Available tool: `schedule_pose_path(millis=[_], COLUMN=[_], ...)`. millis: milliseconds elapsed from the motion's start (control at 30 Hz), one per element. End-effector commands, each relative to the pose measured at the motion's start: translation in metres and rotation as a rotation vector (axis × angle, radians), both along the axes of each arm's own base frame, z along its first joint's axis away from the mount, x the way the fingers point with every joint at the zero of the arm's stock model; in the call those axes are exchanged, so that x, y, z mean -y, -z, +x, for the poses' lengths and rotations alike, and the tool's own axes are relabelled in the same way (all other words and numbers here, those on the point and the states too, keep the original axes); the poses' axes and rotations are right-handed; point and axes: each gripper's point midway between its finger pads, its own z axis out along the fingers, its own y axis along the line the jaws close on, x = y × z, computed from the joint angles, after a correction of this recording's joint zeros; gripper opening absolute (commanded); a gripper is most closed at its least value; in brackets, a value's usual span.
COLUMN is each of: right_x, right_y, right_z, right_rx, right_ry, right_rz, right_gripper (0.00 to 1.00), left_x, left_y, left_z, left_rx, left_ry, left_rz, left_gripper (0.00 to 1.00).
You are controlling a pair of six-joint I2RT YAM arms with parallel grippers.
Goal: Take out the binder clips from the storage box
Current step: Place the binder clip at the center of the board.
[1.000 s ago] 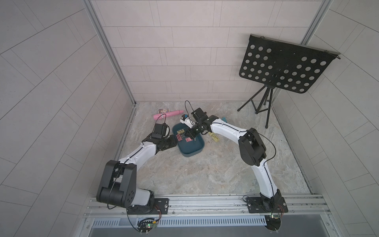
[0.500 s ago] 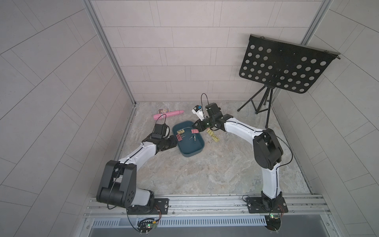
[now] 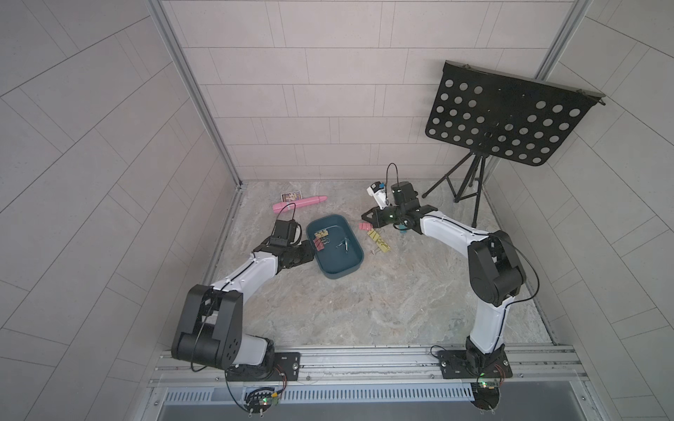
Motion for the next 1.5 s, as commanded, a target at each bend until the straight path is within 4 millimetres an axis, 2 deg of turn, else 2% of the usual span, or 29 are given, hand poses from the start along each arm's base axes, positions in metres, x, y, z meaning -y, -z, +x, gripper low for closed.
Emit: schedule_pose_path(millis=[0, 367, 633, 1267, 1467], right_x=[0.012, 0.071, 0.095, 0.108, 0.109], right_y=[-0.023, 0.007, 0.029, 0.085, 0.093], right_z=[0.005, 0.022, 0.031, 0.048, 0.05], right_rx=[0.042, -0.019, -0.065, -0.178, -0.193], right_ry=[0.034, 0.169, 0.22, 0.258, 0.259], right_rz=[0.056, 0.047, 0.032, -0.017, -0.029], right_gripper=[0.0, 0.0, 0.0, 0.0, 0.0], left_x=[-0.001, -0.001, -0.001, -0.001, -0.001], left_y=[0.001, 0.002, 0.002, 0.001, 0.001], left_z=[-0.004, -0.004, -0.004, -0.004, -0.004], left_rx=[-0.002, -0.006, -0.006, -0.002, -0.004], left_ry=[0.01, 0.011, 0.012, 0.012, 0.013], left_rz=[0.016, 0.014, 0.015, 0.016, 0.016], left_gripper=[0.28, 0.28, 0.28, 0.28, 0.28])
